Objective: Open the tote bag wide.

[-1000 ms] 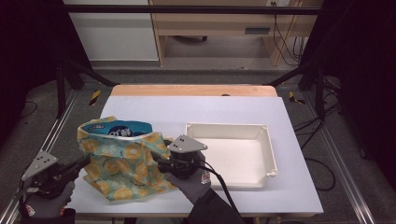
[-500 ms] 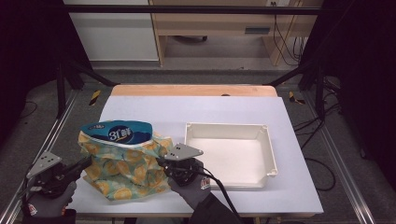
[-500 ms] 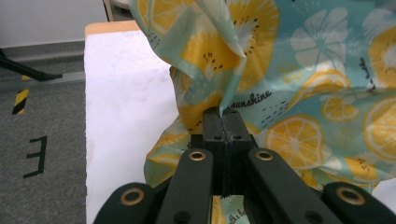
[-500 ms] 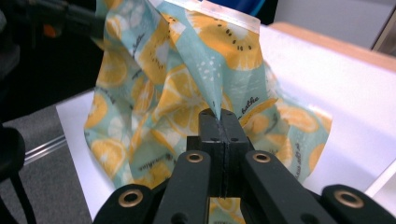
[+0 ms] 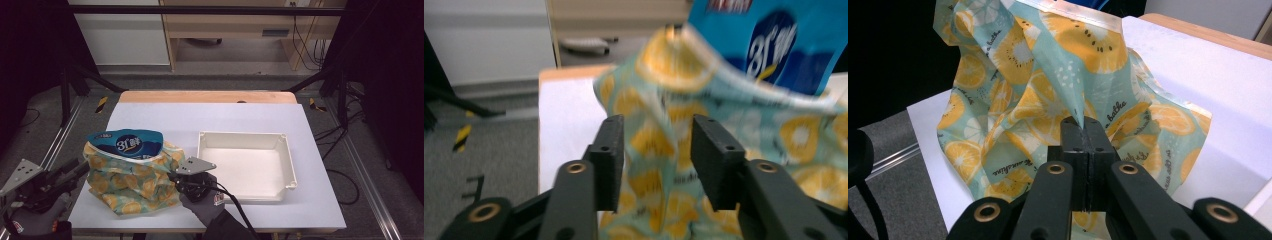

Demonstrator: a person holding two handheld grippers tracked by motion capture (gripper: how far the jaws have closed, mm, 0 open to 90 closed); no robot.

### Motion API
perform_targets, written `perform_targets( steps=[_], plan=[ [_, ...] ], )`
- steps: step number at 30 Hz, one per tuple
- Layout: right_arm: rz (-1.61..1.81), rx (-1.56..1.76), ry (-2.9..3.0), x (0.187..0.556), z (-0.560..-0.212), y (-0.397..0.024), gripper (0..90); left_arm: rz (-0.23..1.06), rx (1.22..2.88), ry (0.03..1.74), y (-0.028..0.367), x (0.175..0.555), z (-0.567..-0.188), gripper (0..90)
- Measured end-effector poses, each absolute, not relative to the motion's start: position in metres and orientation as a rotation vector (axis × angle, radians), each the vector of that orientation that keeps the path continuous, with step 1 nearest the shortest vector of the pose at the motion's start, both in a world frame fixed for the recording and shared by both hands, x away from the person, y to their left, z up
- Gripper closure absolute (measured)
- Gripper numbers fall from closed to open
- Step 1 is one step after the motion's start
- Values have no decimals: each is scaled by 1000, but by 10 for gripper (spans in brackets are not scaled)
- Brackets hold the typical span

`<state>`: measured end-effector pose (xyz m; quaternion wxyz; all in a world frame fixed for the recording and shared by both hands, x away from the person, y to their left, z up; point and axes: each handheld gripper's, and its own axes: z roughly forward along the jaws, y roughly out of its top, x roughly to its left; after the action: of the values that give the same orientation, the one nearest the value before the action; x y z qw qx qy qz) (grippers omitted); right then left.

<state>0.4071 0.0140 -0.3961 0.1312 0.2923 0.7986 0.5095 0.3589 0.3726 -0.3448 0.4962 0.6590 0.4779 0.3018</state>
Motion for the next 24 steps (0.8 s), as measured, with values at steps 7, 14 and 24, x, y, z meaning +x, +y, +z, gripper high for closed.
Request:
perform_targets(
  steps=[7,14,24],
  plan=[
    [1481,845,2313,407,-395,14,899,704,1641,1135,366,383,-343,496],
    [1503,855,2289,408,-394,12,900,691,1701,1166,364,383,-348,888],
    [1499,865,2286,405,-400,17,900,683,1723,1204,369,373,-369,900]
  ],
)
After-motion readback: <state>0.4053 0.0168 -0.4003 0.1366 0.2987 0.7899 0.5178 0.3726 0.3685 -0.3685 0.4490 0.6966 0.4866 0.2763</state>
